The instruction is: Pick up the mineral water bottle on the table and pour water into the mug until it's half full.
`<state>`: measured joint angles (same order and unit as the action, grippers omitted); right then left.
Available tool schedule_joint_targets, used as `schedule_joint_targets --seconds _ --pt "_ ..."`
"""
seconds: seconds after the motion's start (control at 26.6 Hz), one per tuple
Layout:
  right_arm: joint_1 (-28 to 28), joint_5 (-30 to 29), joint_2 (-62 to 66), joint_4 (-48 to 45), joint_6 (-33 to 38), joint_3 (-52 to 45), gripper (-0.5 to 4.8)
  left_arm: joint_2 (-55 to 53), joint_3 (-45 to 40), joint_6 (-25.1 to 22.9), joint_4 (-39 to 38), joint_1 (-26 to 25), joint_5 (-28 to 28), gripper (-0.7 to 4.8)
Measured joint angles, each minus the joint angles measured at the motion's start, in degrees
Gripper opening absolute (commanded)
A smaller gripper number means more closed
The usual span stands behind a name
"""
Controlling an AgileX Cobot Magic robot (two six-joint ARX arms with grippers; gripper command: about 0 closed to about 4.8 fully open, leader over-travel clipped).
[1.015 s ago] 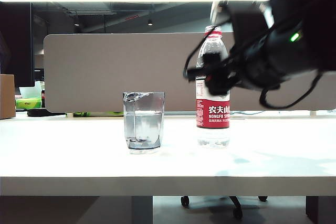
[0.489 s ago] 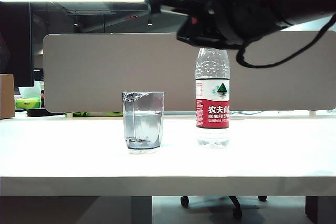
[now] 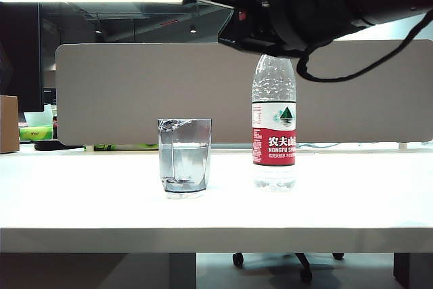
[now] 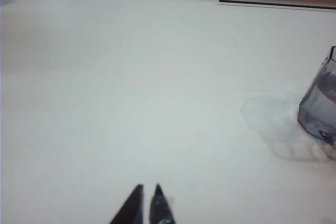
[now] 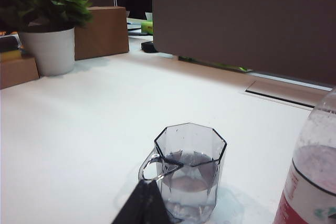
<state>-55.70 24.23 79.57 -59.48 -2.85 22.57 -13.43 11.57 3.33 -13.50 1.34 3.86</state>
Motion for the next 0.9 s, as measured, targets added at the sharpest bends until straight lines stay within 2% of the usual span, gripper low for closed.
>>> schedule_joint_targets --seconds 0.11,0.15,0.23,0.3,0.53,0.68,0.75,0.83,0.9 --pt "0.02 0.02 0.00 0.77 -1.66 0.00 -0.01 0.00 0.00 -0.02 -0.04 0.00 0.00 0.22" --pt "0.13 0.02 0.00 0.94 -4.28 0.00 -0.01 0.00 0.00 0.00 -0.04 0.00 0.00 0.22" --pt "0.83 0.13 -0.02 1.57 -13.81 0.00 -0.01 0.00 0.00 0.00 -0.04 0.00 0.00 0.22" --pt "1.51 -0.09 -0.96 2.14 -15.69 -0.02 -0.01 0.00 0.00 0.00 -0.04 0.00 0.00 0.22" --pt "1.86 -1.73 -10.82 4.94 -16.06 -0.02 -0.01 0.00 0.00 0.00 -0.04 0.00 0.00 0.22" --pt "5.20 -4.42 -15.87 5.75 -16.09 0.00 -0.01 0.02 0.00 0.00 -0.04 0.00 0.00 0.22" --pt "8.31 -6.01 -18.18 6.49 -13.99 0.00 -0.01 0.02 0.00 0.00 -0.07 0.00 0.00 0.22" --pt "12.37 -7.85 -21.64 8.44 -8.50 0.00 -0.01 0.02 0.00 0.00 -0.07 0.00 -0.02 0.22" --pt "19.67 -10.75 -26.69 13.09 1.29 0.11 -0.01 0.02 0.00 0.00 -0.04 0.00 0.00 0.22"
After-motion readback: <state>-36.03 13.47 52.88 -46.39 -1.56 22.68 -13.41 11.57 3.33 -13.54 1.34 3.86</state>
